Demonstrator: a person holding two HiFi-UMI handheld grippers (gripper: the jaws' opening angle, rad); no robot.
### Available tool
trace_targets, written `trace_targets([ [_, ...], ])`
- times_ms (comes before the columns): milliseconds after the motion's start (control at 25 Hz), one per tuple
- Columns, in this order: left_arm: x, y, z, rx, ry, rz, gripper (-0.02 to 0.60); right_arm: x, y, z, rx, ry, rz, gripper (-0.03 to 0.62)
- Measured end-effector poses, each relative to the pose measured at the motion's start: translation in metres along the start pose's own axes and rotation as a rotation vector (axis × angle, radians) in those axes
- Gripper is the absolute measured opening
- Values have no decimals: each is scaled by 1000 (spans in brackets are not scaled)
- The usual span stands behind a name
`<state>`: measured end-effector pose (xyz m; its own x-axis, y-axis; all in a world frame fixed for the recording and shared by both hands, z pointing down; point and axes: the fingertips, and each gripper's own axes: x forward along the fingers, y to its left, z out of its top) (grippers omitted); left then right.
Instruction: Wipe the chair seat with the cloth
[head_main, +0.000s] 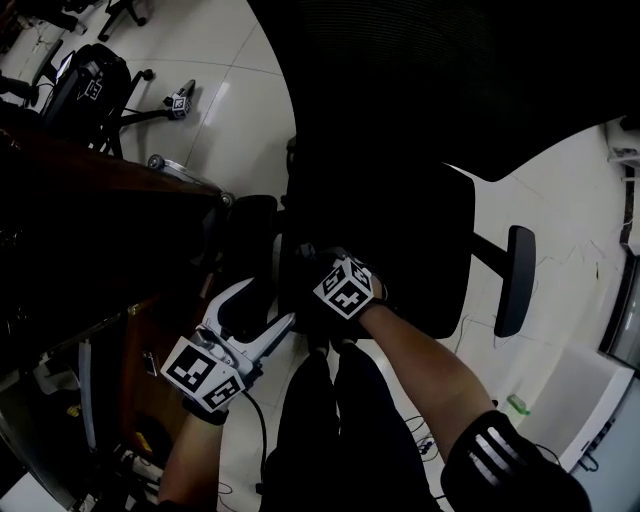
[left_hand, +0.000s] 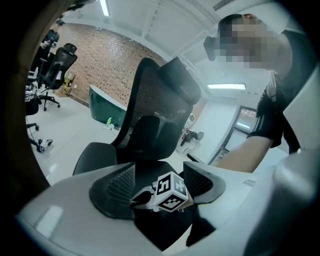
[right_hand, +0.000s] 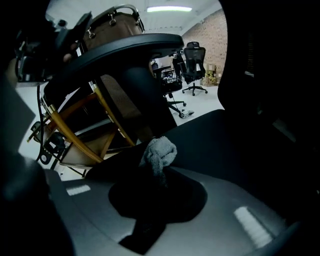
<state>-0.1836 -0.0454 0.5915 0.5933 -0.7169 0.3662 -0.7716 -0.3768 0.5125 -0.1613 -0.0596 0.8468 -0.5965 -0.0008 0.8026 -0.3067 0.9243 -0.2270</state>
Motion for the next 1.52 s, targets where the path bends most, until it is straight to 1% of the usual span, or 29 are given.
trace_targets([
  [240, -7, -2, -5, 7, 15, -10, 325, -6, 58, -33, 51, -7, 55, 50],
  [480, -5, -6, -1, 38, 23, -21, 325, -11, 98, -55, 98, 15, 107, 49],
  [600, -3, -11, 1, 43, 25, -31, 325, -18, 111, -57, 80, 24, 121, 51],
  [720, -4, -12, -3, 38, 33, -30, 325, -21, 122, -48, 70, -9, 124, 51],
  [840, -4, -9, -12, 27, 53, -19, 325, -12, 131, -51, 48, 18, 122, 51],
  [960, -1, -15, -19, 23, 77, -32, 327, -7, 131, -54, 8, 26, 108, 51],
  [1040, 1, -20, -23, 26, 95, -46, 327, -10, 130, -57, 2, 23, 109, 49],
  [1120, 5, -24, -27, 31, 110, -59, 327, -16, 125, -68, 6, 39, 104, 49],
  [1200, 11, -29, -28, 36, 122, -70, 327, -25, 117, -88, 16, 68, 89, 50],
  [1400, 32, -48, -25, 52, 148, -106, 327, -59, 86, -159, 57, 149, 25, 49],
  [1520, 44, -64, -26, 55, 162, -138, 327, -90, 60, -197, 117, 181, -33, 49],
])
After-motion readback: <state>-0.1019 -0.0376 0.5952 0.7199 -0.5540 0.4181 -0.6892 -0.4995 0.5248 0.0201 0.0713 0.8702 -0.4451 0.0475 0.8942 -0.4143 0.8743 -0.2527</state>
